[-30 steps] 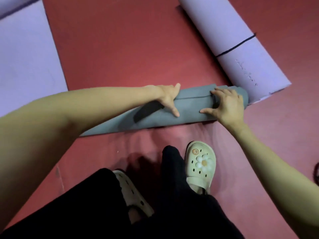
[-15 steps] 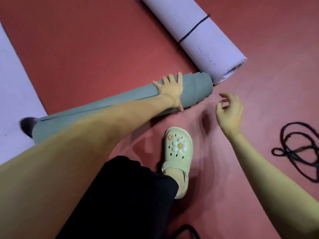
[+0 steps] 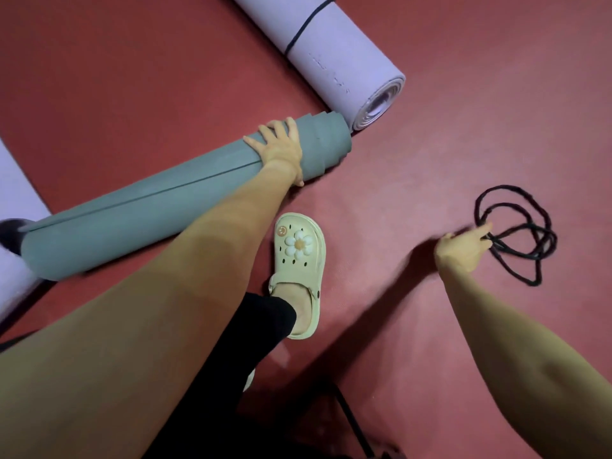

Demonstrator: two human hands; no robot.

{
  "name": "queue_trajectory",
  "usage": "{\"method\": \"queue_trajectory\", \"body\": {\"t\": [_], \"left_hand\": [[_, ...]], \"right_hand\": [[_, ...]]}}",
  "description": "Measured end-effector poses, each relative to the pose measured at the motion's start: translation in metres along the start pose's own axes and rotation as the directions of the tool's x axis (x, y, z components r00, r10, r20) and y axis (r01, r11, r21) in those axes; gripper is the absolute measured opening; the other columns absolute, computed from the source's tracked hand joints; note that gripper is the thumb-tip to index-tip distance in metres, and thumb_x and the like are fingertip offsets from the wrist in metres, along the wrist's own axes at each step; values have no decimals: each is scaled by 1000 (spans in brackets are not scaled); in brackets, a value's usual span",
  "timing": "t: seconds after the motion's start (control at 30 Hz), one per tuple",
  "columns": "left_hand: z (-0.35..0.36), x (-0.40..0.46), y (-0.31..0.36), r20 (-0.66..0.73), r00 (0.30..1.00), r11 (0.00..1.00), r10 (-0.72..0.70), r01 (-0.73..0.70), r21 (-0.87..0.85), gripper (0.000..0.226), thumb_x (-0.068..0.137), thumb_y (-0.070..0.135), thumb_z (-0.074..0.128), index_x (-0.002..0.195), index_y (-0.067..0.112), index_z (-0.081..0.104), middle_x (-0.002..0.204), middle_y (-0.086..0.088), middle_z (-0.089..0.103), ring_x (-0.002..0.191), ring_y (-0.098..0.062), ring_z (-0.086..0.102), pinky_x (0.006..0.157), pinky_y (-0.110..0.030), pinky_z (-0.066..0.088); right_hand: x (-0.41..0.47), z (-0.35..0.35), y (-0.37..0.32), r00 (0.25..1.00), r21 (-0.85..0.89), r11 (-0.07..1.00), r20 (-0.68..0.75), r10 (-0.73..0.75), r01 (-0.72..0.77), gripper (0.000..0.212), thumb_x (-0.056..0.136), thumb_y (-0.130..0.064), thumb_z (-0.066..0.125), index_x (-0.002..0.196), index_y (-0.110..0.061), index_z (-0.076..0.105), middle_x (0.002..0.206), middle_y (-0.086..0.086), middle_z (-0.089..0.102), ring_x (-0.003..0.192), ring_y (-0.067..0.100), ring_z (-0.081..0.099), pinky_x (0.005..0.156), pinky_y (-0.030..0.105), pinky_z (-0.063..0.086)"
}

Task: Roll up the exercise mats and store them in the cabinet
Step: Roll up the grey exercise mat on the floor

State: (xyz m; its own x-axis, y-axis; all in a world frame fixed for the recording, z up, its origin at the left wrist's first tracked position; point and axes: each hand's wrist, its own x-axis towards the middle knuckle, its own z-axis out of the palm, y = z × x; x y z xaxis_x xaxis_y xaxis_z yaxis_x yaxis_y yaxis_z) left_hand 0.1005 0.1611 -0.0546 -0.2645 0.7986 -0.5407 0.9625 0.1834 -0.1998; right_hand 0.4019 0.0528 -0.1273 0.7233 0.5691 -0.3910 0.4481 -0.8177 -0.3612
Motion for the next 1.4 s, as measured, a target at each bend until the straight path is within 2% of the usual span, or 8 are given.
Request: {"method": "queue_trajectory", "body": {"t": [0.1, 0.2, 0.53, 0.7, 0.93, 1.1, 1.23, 1.4], "left_hand": [[0, 1, 0, -4, 1000, 1000, -4, 4, 9, 138, 58, 46, 89, 150, 8, -6, 152, -23, 13, 142, -46, 12, 107, -73, 15], [-1, 2, 0, 5, 1000, 1000, -2, 2, 12, 138, 59, 47, 89, 150, 8, -6, 151, -23, 13, 142, -46, 12, 107, -73, 16], [-3, 7, -2, 33, 999, 1000, 3, -4, 15, 140, 57, 47, 89, 150, 8, -8, 152, -23, 10, 142, -46, 10, 107, -73, 16], [-7, 10, -5, 45, 999, 1000, 17, -17, 3, 141, 57, 47, 90, 151, 8, -8, 153, -21, 9, 142, -46, 10, 107, -72, 15], [-3, 14, -15, -22, 996, 996, 82, -83, -21, 149, 45, 54, 91, 151, 9, -4, 153, -27, 14, 142, -48, 12, 108, -72, 12], [-3, 12, -25, -118, 982, 989, 146, -149, -12, 142, 46, 59, 89, 150, 6, 7, 143, -25, 33, 129, -44, 36, 105, -67, 29], [-10, 1, -31, -153, 973, 984, 175, -176, 4, 138, 48, 59, 87, 149, 5, 10, 137, -23, 39, 123, -42, 42, 99, -62, 36], [-35, -17, -53, -189, 959, 975, 209, -220, -40, 137, 46, 61, 87, 147, 4, 14, 132, -22, 43, 118, -41, 46, 93, -57, 42]], "right_hand": [[17, -7, -5, 998, -43, 998, 43, -34, 36, 69, 94, -15, 50, 153, -18, 14, 141, 24, 32, 117, 46, 51, 101, 48, 39], [34, -11, -8, 997, -73, 997, 80, -5, 11, 68, 95, -18, 53, 150, -6, 15, 144, 26, 29, 121, 45, 48, 103, 46, 37], [45, -5, -3, 998, -55, 998, 34, 45, -43, 45, 91, -17, 59, 128, 2, 44, 136, 23, 48, 123, 39, 50, 99, 43, 41], [29, 7, -12, 982, -13, 990, 130, -137, 140, 25, 83, -18, 62, 101, -3, 69, 107, 22, 69, 104, 36, 64, 87, 38, 50], [-5, 34, -45, 854, 193, 888, 249, -457, 418, 11, 82, -13, 70, 89, -5, 68, 75, 5, 64, 71, 22, 60, 77, 40, 52], [-36, 31, -76, 859, 347, 820, 72, -506, 454, 13, 87, -21, 66, 86, -8, 68, 74, 0, 62, 70, 20, 58, 72, 40, 50], [-72, 12, -96, 864, 390, 771, -219, -453, 503, 21, 95, -24, 55, 92, -3, 58, 73, 0, 55, 69, 14, 48, 60, 23, 28], [-112, -11, -112, 861, 524, 683, -306, -406, 509, 21, 96, -20, 48, 93, 0, 53, 64, -11, 41, 64, 6, 38, 61, 23, 25]]}}
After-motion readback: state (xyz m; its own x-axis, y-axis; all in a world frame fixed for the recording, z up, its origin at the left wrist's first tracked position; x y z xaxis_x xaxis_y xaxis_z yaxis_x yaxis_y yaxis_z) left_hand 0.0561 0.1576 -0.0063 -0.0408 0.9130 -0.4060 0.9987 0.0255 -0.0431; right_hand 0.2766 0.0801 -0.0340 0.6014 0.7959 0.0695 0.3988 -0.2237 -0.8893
